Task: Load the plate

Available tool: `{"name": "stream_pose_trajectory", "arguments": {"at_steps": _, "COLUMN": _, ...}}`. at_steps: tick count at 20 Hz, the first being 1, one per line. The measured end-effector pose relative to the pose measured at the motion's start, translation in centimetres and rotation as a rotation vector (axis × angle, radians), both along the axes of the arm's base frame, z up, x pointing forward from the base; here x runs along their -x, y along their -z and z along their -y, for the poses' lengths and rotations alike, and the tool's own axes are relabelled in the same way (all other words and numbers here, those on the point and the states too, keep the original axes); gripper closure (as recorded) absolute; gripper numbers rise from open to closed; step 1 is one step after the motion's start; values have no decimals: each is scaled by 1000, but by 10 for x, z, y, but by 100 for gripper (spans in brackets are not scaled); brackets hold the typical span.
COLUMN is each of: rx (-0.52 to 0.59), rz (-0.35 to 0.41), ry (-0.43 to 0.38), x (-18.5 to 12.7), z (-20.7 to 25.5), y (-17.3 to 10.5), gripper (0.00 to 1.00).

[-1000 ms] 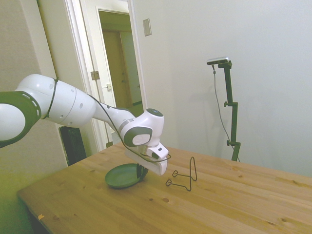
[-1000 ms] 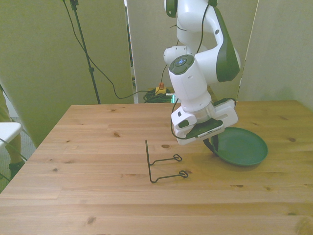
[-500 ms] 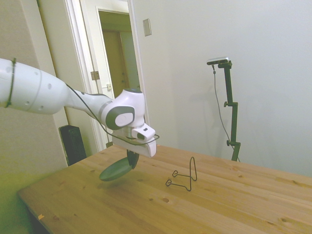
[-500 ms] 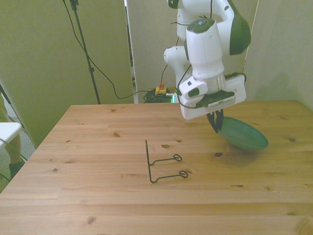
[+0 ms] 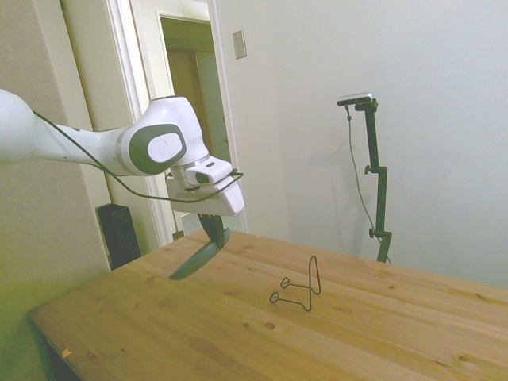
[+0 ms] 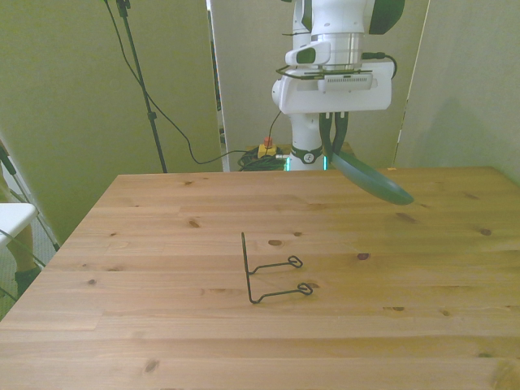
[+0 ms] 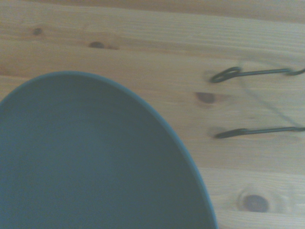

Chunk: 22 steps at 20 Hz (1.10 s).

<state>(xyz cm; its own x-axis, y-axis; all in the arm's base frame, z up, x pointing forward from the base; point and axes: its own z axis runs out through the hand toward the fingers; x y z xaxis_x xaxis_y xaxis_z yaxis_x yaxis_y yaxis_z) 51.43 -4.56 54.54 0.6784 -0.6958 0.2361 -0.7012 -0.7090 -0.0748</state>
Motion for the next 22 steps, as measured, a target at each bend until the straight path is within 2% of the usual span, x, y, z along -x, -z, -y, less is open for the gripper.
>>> {"name": "stream_pose_trajectory", "arguments": {"at_steps": 6, "rx": 180, "rz": 85, "ry": 102, "x": 8, "z": 37, "y": -25, "gripper": 100}}
{"name": "stream_pose_trajectory", "arguments": {"at_steps": 11, "rx": 323, "rz": 164, "ry": 199, "x": 4, "z": 62, "y": -32, "gripper": 100}}
{"name": "stream_pose_trajectory", "arguments": {"at_steps": 17, "rx": 457, "rz": 225, "ry": 294, "x": -11, "z": 87, "y": -41, "gripper": 100}}
{"name": "stream_pose_trajectory", "arguments": {"at_steps": 22, "rx": 533, "rz": 245, "ry": 333, "x": -27, "z": 104, "y": -42, "gripper": 100}}
